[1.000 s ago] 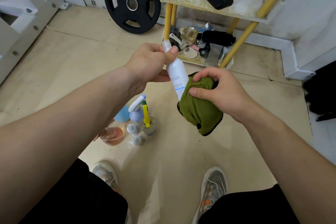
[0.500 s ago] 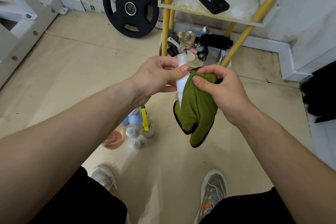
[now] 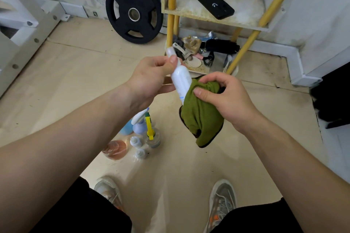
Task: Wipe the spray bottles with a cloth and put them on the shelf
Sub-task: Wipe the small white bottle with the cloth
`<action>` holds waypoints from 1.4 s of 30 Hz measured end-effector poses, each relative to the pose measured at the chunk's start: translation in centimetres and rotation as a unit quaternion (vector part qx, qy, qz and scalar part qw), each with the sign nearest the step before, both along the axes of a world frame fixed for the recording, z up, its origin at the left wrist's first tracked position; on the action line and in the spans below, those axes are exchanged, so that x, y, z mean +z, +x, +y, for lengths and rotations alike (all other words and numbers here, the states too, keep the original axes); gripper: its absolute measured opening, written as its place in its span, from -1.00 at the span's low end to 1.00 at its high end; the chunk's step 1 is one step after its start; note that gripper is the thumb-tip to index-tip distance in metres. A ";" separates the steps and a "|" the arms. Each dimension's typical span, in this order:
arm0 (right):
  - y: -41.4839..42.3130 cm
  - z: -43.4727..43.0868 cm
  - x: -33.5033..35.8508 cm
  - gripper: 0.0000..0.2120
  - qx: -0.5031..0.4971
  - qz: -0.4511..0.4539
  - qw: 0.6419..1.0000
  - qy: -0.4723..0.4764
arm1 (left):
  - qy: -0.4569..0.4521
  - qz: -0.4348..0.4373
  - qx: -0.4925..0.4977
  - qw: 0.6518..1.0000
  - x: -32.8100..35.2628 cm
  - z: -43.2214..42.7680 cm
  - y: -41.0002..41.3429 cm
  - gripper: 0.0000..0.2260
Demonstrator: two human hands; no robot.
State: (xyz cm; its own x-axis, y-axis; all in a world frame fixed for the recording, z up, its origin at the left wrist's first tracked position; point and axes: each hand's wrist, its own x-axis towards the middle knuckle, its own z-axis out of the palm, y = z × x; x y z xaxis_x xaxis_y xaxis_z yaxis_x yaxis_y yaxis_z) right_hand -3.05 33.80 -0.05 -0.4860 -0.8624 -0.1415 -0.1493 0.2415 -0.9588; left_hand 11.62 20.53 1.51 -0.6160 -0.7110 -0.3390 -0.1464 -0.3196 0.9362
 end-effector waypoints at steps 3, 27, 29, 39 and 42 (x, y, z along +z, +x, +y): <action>-0.1 0.1 -0.2 -0.81 -0.012 -0.022 1.000 0.014 | 0.064 -0.006 0.067 0.996 -0.4 -0.5 0.0 -0.76; -0.2 0.5 -0.5 -0.83 -0.034 -0.144 0.988 -0.032 | 0.139 0.078 0.129 0.979 0.2 -0.7 -0.3 -0.80; -0.2 0.5 -0.3 -0.75 -0.003 -0.077 0.997 -0.022 | 0.128 0.059 0.132 0.981 0.0 -0.6 -0.3 -0.78; -0.7 0.6 0.7 -0.69 0.011 0.071 0.997 -0.016 | 0.097 0.027 0.115 0.988 -0.2 -0.3 0.0 -0.75; -0.9 0.7 0.7 -0.73 0.020 0.062 0.998 -0.012 | 0.087 0.025 0.107 0.990 0.0 -0.7 0.1 -0.77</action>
